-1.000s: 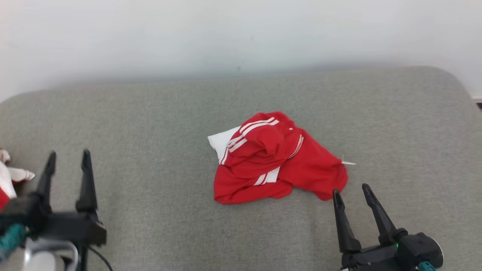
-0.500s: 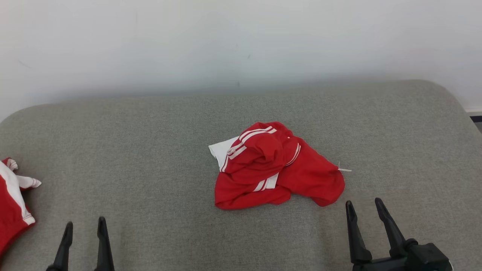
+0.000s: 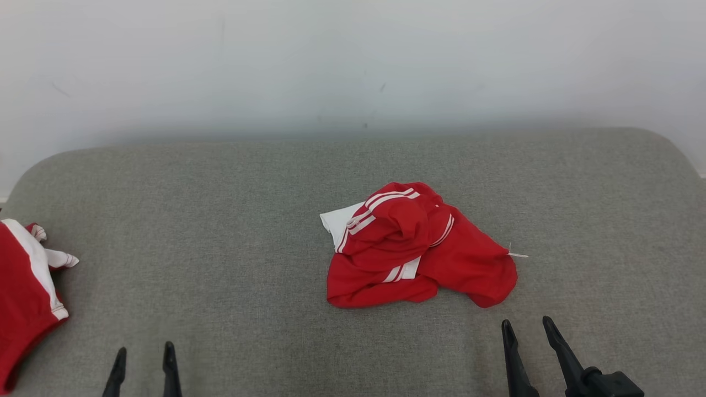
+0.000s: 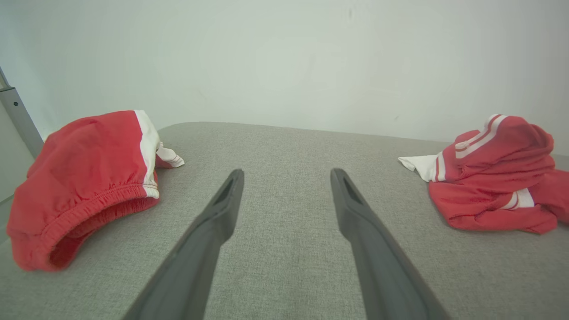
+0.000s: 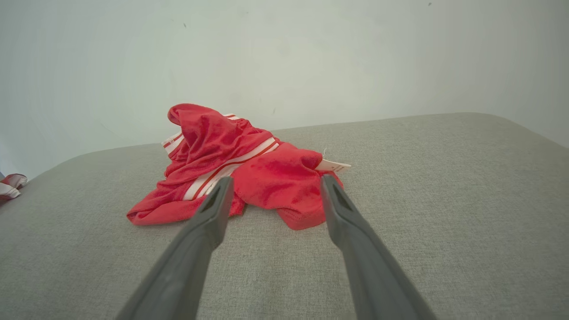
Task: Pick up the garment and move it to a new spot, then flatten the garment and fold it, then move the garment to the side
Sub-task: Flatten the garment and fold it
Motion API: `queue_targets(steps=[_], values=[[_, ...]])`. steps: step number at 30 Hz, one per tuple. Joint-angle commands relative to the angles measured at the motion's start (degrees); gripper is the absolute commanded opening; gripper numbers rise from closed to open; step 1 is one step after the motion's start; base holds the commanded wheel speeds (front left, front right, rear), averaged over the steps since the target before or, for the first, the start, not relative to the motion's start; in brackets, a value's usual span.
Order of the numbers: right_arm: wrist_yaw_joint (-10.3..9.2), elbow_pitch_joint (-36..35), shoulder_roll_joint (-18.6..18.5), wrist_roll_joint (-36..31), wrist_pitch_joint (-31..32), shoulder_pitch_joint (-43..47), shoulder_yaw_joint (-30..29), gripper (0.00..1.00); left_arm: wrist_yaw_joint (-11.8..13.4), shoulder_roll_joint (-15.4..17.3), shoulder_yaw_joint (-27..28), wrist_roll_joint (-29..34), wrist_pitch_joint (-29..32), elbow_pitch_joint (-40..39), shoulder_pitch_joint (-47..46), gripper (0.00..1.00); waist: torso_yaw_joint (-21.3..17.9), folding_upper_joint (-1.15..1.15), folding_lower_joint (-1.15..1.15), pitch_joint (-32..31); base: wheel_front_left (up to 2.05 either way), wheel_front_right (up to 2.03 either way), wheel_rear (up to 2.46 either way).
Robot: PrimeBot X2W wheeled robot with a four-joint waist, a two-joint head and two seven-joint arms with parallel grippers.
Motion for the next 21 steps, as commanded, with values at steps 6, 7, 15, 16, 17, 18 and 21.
queue_targets(steps=[6, 7, 15, 16, 17, 18, 21], values=[[-0.13, 0.64, 0.12, 0.48, -0.03, 0.57, -0.28, 1.00, -1.38, -0.16, -0.94, 2.66, -0.19, 0.93, 1.37, 1.00, -0.84, 0.00, 0.00, -0.07, 0.00, 0.00, 0.00], [-0.13, 0.66, 0.13, 0.46, -0.03, 0.61, -0.49, 1.00, -1.51, -0.24, -0.86, 2.53, -0.19, 1.06, 1.39, 1.00, -0.82, 0.00, 0.00, -0.05, 0.00, 0.00, 0.00], [-0.13, 1.00, 0.13, 0.54, -0.02, 0.68, -1.23, 1.00, -1.93, -0.49, -2.11, 1.20, -0.19, 2.23, 1.20, 1.00, -0.30, 0.00, 0.00, -0.02, 0.00, 0.00, 0.00], [-0.13, 1.02, 0.13, 0.58, -0.03, 0.64, -1.26, 1.00, -1.95, -0.51, -2.23, 1.20, -0.19, 2.38, 1.10, 1.00, -0.20, 0.00, 0.00, 0.00, 0.00, 0.00, 0.00], [-0.13, 1.02, 0.12, 0.63, -0.03, 0.61, -1.30, 1.00, -1.83, -0.51, -2.24, 1.19, -0.19, 2.63, 1.01, 1.00, -0.11, 0.00, 0.00, 0.02, 0.00, 0.00, 0.00], [-0.13, 1.03, 0.12, 0.64, -0.03, 0.60, -1.32, 1.00, -1.82, -0.52, -2.29, 1.22, -0.19, 2.81, 0.87, 1.00, -0.04, 0.00, 0.00, 0.02, 0.00, 0.00, 0.00], [-0.13, 1.11, 0.12, 0.70, -0.03, 0.58, -1.31, 1.00, -1.86, -0.54, -2.98, 0.87, -0.19, 3.41, 0.59, 1.00, 0.11, 0.00, 0.00, 0.03, 0.00, 0.00, 0.00]])
